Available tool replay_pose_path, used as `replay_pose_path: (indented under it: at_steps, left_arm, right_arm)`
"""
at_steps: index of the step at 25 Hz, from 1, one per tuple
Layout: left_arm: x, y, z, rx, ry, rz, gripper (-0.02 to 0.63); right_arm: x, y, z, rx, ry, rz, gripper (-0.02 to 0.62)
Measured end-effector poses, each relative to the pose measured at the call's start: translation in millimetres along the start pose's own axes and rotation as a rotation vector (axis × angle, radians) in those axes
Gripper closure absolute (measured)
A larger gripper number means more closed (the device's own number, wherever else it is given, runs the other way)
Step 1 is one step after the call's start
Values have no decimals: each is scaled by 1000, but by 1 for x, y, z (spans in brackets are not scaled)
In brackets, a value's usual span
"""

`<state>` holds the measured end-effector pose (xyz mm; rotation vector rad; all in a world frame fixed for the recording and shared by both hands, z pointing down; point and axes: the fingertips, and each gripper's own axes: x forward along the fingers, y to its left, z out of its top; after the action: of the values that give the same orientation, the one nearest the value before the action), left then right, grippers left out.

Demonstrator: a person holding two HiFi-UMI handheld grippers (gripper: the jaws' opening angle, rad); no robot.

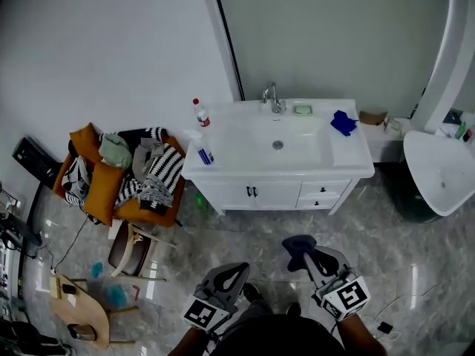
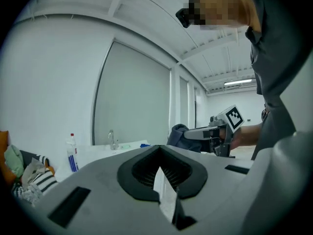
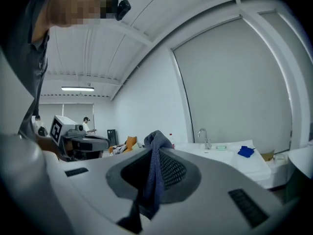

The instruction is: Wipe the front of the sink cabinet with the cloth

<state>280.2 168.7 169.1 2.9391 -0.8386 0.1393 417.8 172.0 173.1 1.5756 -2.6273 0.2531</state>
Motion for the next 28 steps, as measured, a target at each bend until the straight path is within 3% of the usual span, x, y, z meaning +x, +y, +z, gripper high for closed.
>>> replay_pose_path:
  at_steps: [3, 7, 10, 13, 18, 24, 28]
  left_arm:
    - [10, 33, 18, 26, -59, -36, 602]
    - [9, 77, 27, -15, -132, -42, 602]
    - [12, 110, 19, -35, -129, -39, 603]
    - [13, 137, 7, 12, -111, -37, 603]
    - [26, 164, -5, -74, -103, 31, 602]
    - [64, 180, -25, -44, -10, 110, 603]
    - [89, 190, -18, -93, -10, 221, 601]
  right_arm:
    - [29, 5, 14, -9, 6, -23, 559]
    - [72, 19, 29, -51, 46, -4, 560]
    - [101, 18, 38, -60, 54, -7, 560]
    - [123, 19, 31, -54, 103, 9, 560]
    - [151, -2, 19, -26, 142, 45, 560]
    - [197, -56, -11, 8, 175, 124, 560]
    - [233, -107, -36, -5, 191, 148, 560]
